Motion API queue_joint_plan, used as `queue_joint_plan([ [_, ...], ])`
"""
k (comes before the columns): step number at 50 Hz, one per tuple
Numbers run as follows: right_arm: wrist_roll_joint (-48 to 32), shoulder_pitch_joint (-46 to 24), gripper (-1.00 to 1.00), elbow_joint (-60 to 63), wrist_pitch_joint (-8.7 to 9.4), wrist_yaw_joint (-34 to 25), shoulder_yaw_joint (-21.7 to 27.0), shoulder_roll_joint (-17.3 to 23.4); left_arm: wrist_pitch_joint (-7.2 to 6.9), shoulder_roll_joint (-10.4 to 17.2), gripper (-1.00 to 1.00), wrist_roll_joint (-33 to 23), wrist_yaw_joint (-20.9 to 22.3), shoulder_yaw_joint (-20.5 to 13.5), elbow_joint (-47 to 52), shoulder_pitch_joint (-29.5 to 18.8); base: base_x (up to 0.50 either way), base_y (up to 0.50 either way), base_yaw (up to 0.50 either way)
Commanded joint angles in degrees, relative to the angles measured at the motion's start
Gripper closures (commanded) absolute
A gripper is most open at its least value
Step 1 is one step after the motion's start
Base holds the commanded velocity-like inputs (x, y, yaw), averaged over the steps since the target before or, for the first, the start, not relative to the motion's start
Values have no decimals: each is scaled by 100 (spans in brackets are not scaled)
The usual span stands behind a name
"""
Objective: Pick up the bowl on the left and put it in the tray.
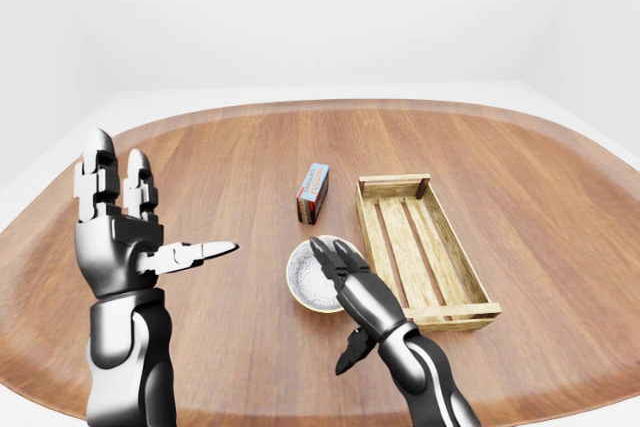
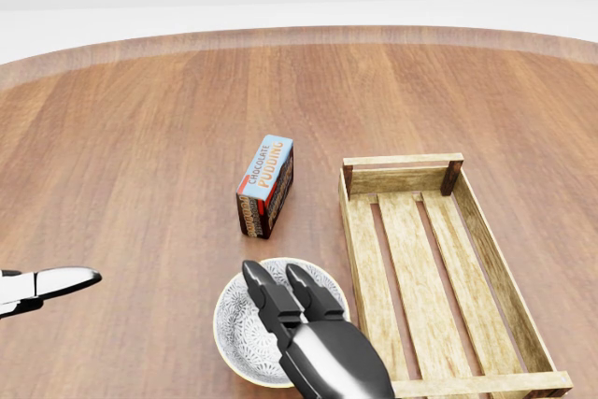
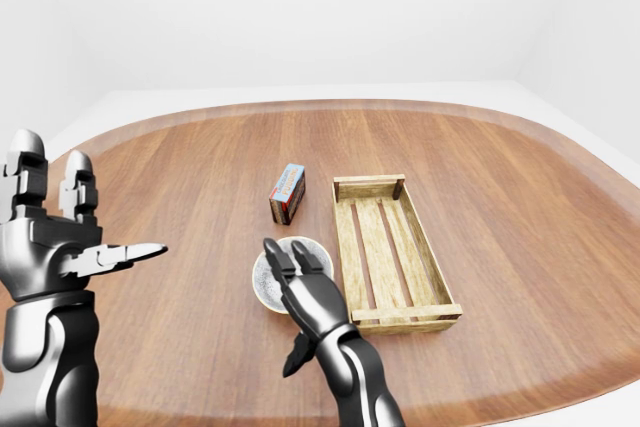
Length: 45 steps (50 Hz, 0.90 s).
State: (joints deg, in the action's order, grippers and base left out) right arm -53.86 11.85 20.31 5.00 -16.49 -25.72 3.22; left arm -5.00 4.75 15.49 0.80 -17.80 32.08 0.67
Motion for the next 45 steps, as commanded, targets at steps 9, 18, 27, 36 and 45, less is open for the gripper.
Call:
queue_joint_plan([
  [9, -149, -156, -99, -575, 0, -258, 310, -46, 0, 23, -100, 25, -26, -15, 54, -35, 0, 0, 0],
  [18, -268, -267, -99, -810, 0, -410, 470, -104, 0, -9, -100, -16, 19, 9, -75, 6, 0, 0, 0],
  [27, -394, -415, -99, -990, 0, -558, 574, -167, 0, -4, -100, -5, 17, 0, -57, 13, 0, 0, 0],
  [36, -486, -680, -99, -1412, 0, -687, 801, -225, 0, 24, -100, 3, -22, -18, -21, -37, 0, 0, 0],
  [45, -703, -760, -99, -1505, 0, -837, 852, -278, 0, 46, -100, 42, -56, -35, 71, -65, 0, 0, 0],
])
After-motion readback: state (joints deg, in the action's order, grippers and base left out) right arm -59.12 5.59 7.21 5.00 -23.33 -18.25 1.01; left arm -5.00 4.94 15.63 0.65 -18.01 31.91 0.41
